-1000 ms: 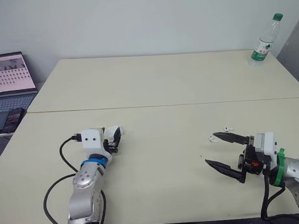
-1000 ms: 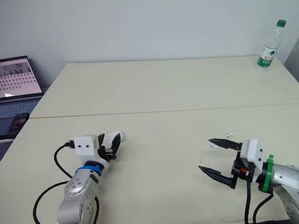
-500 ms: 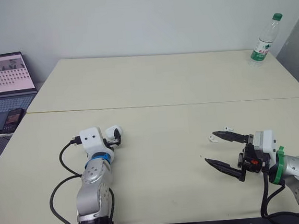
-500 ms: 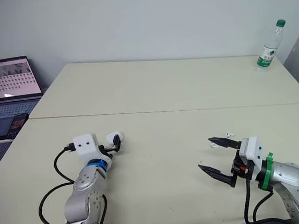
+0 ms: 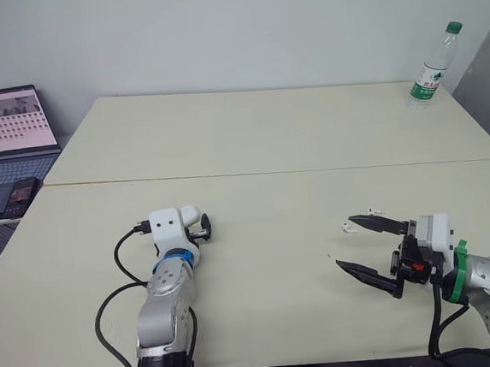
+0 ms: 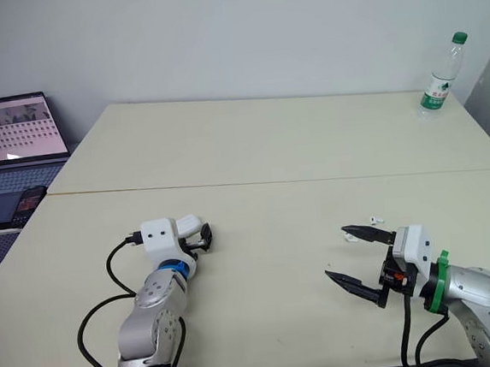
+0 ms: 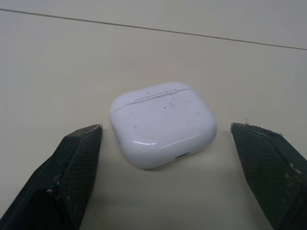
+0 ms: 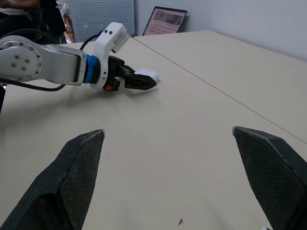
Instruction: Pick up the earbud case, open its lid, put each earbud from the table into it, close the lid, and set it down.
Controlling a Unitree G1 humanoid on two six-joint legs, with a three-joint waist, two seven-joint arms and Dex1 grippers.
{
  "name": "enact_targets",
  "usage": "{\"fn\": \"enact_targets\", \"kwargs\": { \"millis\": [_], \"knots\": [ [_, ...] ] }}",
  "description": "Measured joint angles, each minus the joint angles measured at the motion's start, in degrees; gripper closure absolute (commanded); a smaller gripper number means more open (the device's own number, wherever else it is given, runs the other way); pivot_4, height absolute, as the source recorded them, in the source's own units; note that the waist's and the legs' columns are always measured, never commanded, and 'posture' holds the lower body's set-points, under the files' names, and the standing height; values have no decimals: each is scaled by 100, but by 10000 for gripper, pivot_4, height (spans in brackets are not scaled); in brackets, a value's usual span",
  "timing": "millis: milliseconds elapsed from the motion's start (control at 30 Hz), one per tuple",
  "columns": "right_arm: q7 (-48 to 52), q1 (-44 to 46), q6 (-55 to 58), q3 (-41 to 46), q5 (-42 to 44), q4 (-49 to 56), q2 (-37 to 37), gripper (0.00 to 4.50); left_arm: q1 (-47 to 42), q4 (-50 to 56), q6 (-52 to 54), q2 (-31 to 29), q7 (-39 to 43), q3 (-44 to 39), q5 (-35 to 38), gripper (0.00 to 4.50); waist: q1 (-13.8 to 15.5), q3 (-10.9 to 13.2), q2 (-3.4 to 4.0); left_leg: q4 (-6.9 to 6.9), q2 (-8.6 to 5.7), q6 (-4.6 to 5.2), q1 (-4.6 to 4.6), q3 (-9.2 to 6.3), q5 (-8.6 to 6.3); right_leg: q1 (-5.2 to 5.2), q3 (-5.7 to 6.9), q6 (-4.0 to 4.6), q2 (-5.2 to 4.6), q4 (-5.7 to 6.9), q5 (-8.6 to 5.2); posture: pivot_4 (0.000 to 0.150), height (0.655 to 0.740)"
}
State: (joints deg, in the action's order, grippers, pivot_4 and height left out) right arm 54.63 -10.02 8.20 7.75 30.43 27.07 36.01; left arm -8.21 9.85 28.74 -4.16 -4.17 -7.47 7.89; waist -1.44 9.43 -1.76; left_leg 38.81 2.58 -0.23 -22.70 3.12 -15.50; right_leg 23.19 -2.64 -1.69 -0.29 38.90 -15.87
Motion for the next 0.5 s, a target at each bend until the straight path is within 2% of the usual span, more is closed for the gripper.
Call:
{"fn": "enact_targets", "kwargs": {
  "millis": [67, 267, 500],
  "knots": [
    [0, -1, 0, 0, 0, 0, 0, 0, -29, -31, -1, 27, -49, -42, 1, 5868, -1, 0, 0, 0, 1, 0, 1, 0, 0, 0, 0, 0, 0, 1, 0, 1500, 7362],
    [-11, 1, 6, 0, 0, 7, -1, 0, -120, -154, -89, 165, -246, -332, 26, 25299, 0, 0, 0, 0, 0, 0, 0, -1, 0, 0, 1, 0, 1, 1, 0, 1500, 7362],
    [-57, 41, 78, 0, 1, 30, 0, 0, -200, -333, -267, 182, -242, -420, 61, 25299, 1, 0, 0, 1, -1, 0, 1, 0, 0, 0, 1, 0, 1, 1, 0, 1500, 7362]
  ]
}}
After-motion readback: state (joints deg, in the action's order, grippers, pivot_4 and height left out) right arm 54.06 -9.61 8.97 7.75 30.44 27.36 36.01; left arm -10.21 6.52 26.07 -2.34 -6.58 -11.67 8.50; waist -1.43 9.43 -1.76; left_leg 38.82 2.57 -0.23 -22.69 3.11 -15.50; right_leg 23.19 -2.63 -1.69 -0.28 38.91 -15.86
